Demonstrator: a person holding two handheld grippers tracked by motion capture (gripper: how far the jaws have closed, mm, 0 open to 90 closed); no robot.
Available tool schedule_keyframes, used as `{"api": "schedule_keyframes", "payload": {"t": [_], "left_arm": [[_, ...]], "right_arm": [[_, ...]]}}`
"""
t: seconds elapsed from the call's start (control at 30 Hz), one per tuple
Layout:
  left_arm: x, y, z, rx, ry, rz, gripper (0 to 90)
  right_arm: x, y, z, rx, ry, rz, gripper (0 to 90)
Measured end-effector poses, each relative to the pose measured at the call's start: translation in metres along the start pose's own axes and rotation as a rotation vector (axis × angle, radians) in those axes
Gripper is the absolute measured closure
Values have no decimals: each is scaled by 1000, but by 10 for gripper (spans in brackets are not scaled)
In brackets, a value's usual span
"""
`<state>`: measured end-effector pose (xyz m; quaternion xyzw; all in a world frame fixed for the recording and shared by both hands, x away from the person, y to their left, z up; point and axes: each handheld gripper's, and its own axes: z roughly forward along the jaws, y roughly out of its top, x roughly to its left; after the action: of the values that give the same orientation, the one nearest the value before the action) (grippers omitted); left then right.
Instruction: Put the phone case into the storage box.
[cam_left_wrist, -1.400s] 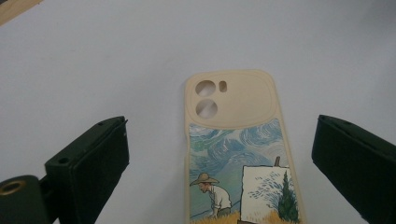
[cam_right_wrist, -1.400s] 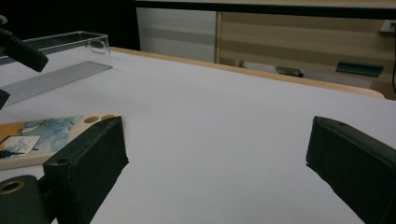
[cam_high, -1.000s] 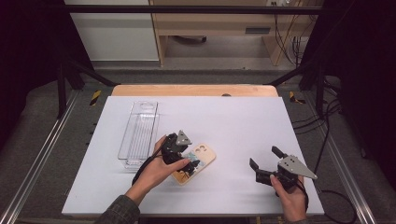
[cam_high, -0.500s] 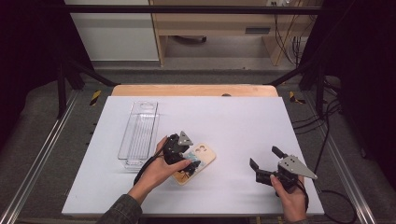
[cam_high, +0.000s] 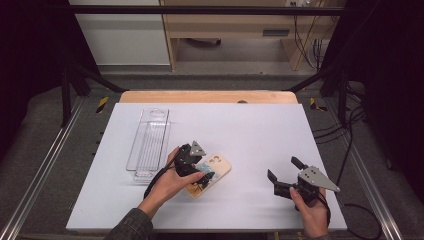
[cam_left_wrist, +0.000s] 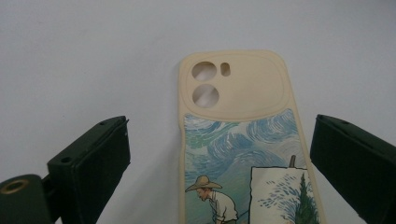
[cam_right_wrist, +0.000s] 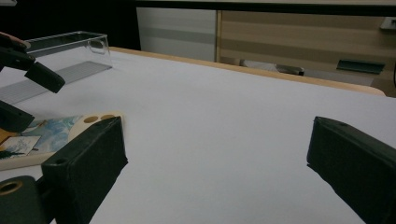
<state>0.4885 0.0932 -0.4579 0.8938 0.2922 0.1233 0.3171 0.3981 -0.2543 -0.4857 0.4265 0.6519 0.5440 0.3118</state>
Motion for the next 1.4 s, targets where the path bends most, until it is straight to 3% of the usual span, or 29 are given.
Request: {"api": "schedule_keyframes", "payload": {"t": [0.43,0.9,1.4], "left_arm": [[-2,-8,4,16,-34,-25,48],[-10,-17,12,64,-63,-9,48],[-10,-24,18,80,-52,-11,48]], "right_arm": [[1,-1,1,4,8,3,39],[1,-1,1,5,10,6,39],[1,-1,1,4,10,7,39]]}}
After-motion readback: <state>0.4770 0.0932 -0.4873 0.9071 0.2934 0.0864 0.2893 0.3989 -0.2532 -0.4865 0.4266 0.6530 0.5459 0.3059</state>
